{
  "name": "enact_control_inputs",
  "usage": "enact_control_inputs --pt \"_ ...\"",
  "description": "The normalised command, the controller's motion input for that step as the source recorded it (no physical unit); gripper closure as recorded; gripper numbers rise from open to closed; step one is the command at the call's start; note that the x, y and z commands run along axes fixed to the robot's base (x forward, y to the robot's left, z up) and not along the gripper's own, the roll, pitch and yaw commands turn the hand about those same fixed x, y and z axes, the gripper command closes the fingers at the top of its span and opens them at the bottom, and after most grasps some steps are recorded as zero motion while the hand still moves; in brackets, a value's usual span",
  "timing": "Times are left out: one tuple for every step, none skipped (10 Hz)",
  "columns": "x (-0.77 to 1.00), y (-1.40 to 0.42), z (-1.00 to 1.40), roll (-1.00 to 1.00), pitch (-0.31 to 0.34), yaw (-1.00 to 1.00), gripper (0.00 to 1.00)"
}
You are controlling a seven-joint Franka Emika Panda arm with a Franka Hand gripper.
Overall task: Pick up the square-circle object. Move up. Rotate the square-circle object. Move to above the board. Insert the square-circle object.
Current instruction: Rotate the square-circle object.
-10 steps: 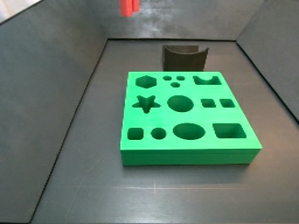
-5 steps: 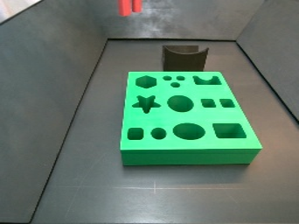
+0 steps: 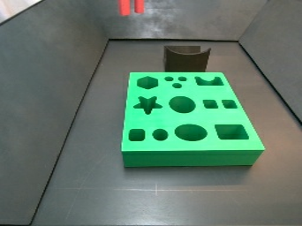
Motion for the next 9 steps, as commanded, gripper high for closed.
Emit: enact_control_inputs --pt "0.0 0.0 0.0 0.0 -0.004 -1.0 1.0" --pt "0.0 0.0 0.0 0.0 -0.005 -1.0 1.0" --pt "0.0 0.0 0.0 0.0 -0.006 -1.0 1.0" --pt "0.0 0.0 0.0 0.0 -0.008 -1.0 1.0" --pt "0.0 0.0 0.0 0.0 -0.009 -0.83 1.0" --pt "0.0 0.0 0.0 0.0 -0.009 -0.59 1.0" --pt "0.0 0.0 0.0 0.0 -0.009 -0.34 1.0" --pt "0.0 0.0 0.0 0.0 -0.009 -0.23 1.0" --pt "0.0 0.0 -1.0 -0.2 -0.009 -0.18 1.0"
